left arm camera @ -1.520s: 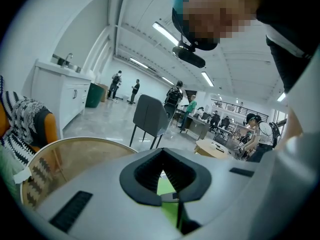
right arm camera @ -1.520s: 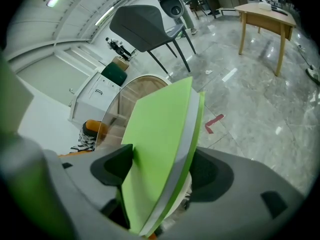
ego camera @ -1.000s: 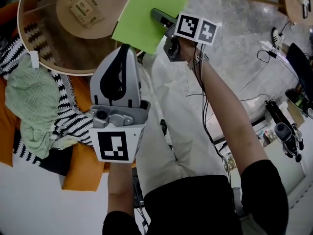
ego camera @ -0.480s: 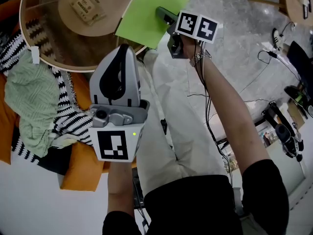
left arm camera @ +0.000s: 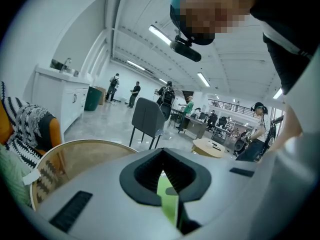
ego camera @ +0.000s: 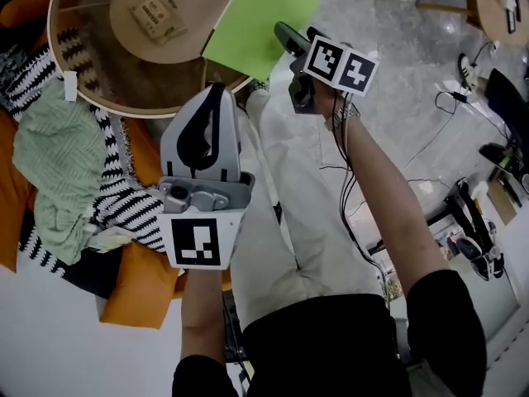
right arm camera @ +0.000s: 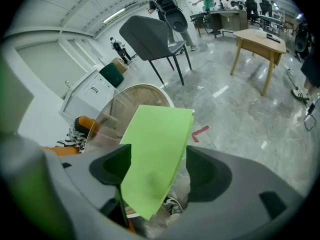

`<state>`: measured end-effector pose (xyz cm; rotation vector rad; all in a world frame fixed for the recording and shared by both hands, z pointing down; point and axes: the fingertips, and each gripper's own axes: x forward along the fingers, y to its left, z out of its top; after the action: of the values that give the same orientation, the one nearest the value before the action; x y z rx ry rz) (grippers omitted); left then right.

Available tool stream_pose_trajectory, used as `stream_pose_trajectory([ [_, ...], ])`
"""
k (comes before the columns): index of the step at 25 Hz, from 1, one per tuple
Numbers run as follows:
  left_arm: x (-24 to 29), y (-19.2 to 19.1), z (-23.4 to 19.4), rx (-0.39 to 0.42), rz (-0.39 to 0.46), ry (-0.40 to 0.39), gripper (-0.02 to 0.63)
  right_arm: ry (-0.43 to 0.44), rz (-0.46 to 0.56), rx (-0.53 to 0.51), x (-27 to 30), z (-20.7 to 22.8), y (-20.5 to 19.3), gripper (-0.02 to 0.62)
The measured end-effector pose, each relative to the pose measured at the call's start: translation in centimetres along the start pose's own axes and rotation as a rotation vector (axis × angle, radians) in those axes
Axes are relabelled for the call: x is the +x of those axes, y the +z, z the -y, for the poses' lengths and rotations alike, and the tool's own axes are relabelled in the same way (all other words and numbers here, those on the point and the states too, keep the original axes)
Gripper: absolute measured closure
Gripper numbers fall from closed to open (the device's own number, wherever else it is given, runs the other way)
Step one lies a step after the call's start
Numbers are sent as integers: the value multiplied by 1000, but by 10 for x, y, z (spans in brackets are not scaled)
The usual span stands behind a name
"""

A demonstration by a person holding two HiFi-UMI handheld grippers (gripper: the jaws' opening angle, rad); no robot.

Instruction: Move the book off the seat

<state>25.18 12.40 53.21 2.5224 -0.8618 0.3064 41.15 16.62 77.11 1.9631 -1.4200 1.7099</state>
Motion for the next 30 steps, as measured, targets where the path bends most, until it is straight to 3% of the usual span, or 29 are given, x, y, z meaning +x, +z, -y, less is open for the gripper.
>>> stream_pose_trajectory([
  [5,-14,8,4,14,10,-13,597,52,52,19,-26,-21,2,256],
  [8,-24,16,2,16,24,-3,597,78,108,26,-51,-43,8,342],
  [22,-65,82,5,38,89,-9,597,165,262,-79,-167,-148,44,551],
  [30,-84,157,32,87,151,-51,597,211,343,-191,-244,-199,63,577],
])
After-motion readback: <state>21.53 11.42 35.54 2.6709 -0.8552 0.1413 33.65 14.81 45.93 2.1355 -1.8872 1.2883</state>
